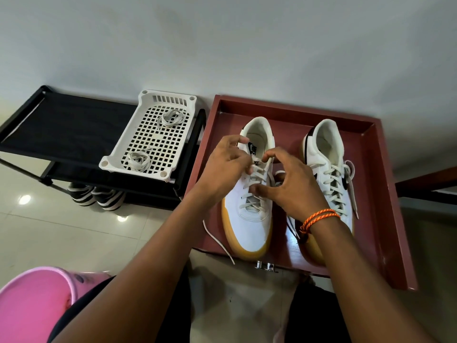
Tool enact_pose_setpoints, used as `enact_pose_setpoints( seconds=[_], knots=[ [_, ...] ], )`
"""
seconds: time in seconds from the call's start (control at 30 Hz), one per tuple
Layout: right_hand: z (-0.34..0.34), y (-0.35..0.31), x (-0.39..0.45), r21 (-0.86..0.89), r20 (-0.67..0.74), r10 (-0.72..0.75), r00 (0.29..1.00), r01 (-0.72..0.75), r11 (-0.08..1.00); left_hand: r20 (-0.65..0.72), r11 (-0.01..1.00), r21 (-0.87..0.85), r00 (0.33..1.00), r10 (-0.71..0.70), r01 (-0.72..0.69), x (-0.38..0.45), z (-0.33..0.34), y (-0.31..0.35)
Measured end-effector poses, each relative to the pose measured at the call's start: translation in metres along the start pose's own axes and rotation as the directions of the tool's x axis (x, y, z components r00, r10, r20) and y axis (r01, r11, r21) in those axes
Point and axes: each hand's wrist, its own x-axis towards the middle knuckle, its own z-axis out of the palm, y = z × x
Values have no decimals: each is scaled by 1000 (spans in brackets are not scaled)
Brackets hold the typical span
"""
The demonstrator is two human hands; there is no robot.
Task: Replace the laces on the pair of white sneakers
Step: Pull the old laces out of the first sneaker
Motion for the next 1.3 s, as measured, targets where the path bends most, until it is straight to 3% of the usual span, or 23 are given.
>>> enact_pose_setpoints(
  seconds=[0.07, 0.13, 0.17, 0.23, 0.3, 0.37, 0.43, 0.6, 0.73, 0.83, 0.93, 1.07, 1.17, 1.3],
  knots=[
    [3, -2, -1, -15, -9, -2, 1000, 2, 1000, -82, 998, -47, 996, -32, 28, -4, 2, 3],
    [5, -3, -2, -27, -27, -7, 1000, 7, 1000, -194, 959, 278, 974, 113, -56, -6, 3, 5],
    [6, -3, -3, -27, -32, -10, 999, 9, 1000, -222, 877, 471, 949, 224, -97, -7, 3, 3],
    [5, -2, -3, -23, -29, -11, 1000, 10, 1000, -215, 785, 590, 901, 376, -187, -6, 1, 2],
    [5, -2, -3, -20, -30, -8, 1000, 8, 1000, -101, 779, 560, 910, 402, -282, -4, 0, -2],
    [5, -2, -2, -24, -42, -14, 999, 13, 1000, 49, 744, 600, 942, 333, -295, -4, 5, -11],
    [6, -2, -1, -27, -57, -15, 998, 14, 1000, 108, 738, 615, 957, 270, -277, -6, 11, -14],
    [8, -5, -3, -3, -77, 8, 997, -9, 1000, 38, 844, 476, 965, 261, -247, 1, 6, -12],
    [5, -5, -1, 12, -53, 31, 998, -31, 999, -123, 928, 322, 964, 238, -187, 8, -6, -6],
    [4, -3, -2, 10, -20, 22, 1000, -22, 1000, -185, 899, 396, 942, 279, -189, 6, -8, -5],
    [5, -1, -1, 14, -14, 20, 1000, -20, 1000, -58, 821, 489, 928, 367, -294, 0, -2, -6],
    [6, -2, 1, 35, -24, 22, 999, -21, 999, 93, 677, 675, 944, 317, -293, -7, 13, -14],
    [6, -2, 0, 44, -22, 23, 999, -22, 999, 52, 692, 663, 940, 337, -285, -6, 15, -15],
    [7, 0, 1, 61, -27, 33, 999, -31, 998, -104, 796, 569, 942, 321, -208, 3, 1, -11]
  ],
)
